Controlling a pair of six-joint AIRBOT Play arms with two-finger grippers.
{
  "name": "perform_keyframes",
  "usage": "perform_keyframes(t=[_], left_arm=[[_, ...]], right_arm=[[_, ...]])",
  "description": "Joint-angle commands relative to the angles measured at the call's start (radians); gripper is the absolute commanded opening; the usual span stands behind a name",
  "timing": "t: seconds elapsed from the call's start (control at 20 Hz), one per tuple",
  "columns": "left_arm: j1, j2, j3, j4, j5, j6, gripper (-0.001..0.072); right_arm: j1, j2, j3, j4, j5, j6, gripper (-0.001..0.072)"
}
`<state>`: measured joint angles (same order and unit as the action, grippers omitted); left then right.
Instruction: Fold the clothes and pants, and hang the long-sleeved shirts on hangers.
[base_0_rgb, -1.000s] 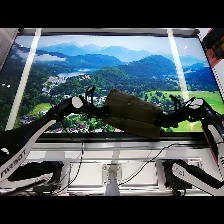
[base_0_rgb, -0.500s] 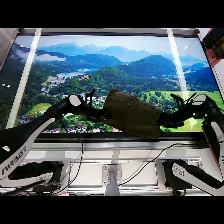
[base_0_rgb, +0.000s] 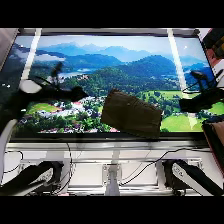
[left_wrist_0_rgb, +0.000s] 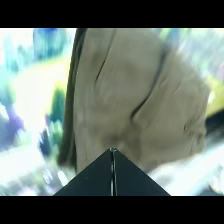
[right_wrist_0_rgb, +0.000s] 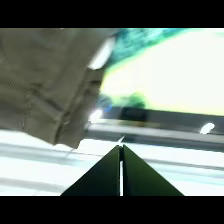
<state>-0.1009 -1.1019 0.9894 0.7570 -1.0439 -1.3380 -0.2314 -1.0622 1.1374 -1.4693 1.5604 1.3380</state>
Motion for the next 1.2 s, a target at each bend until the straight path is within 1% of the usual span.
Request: perform_keyframes(t=[0.0,0.05,0.1,0.15,0.2,0.25,0.3,0.35,0.4,0.45,0.5,0.6,0.75,0.9,1.0,1.15], left_arm=[[0.097,0.166,0.112,0.189,-0.005,0.059,0.0014],[0.105,0.206,0.140,0.266,-0.003,0.060,0.0014],[0.105,0.246,0.159,0.332,0.013,0.059,0.0014],[0.105,0.280,0.162,0.363,0.040,0.060,0.0014],[0.105,0.309,0.162,0.370,0.063,0.060,0.0015],[0.105,0.323,0.162,0.373,0.079,0.060,0.0015],[0.105,0.330,0.161,0.372,0.088,0.060,0.0015],[0.105,0.327,0.161,0.373,0.089,0.060,0.0015],[0.105,0.320,0.161,0.372,0.088,0.060,0.0015],[0.104,0.310,0.160,0.372,0.087,0.060,0.0015],[0.102,0.298,0.159,0.368,0.084,0.060,0.0016],[0.095,0.270,0.159,0.358,0.073,0.060,0.0016],[0.073,0.222,0.159,0.335,0.044,0.060,0.0016],[0.026,0.175,0.159,0.331,0.009,0.060,0.0016],[-0.014,0.148,0.159,0.331,0.007,0.060,0.0015],[-0.073,0.119,0.159,0.332,0.007,0.060,0.0016]], right_arm=[[-0.081,0.089,0.019,-0.094,-0.043,-0.062,0.0048],[-0.137,0.102,0.001,-0.089,-0.043,-0.087,0.0047],[-0.209,0.109,-0.032,-0.057,-0.044,-0.136,0.0047],[-0.277,0.114,-0.084,0.031,-0.048,-0.224,0.0047],[-0.333,0.117,-0.153,0.175,-0.097,-0.297,0.0046],[-0.373,0.113,-0.240,0.379,-0.140,-0.386,0.0047],[-0.393,0.105,-0.320,0.525,-0.164,-0.448,0.0048],[-0.399,0.096,-0.398,0.595,-0.230,-0.449,0.0060],[-0.397,0.088,-0.460,0.609,-0.305,-0.421,0.0208],[-0.393,0.076,-0.516,0.606,-0.375,-0.371,0.0458],[-0.393,0.057,-0.555,0.608,-0.405,-0.340,0.0514],[-0.393,-0.006,-0.604,0.618,-0.406,-0.330,0.0518],[-0.393,-0.117,-0.614,0.692,-0.401,-0.364,0.0536],[-0.393,-0.220,-0.614,0.810,-0.403,-0.438,0.0563],[-0.393,-0.282,-0.614,0.892,-0.401,-0.499,0.0564],[-0.393,-0.328,-0.614,0.951,-0.402,-0.543,0.0571]])
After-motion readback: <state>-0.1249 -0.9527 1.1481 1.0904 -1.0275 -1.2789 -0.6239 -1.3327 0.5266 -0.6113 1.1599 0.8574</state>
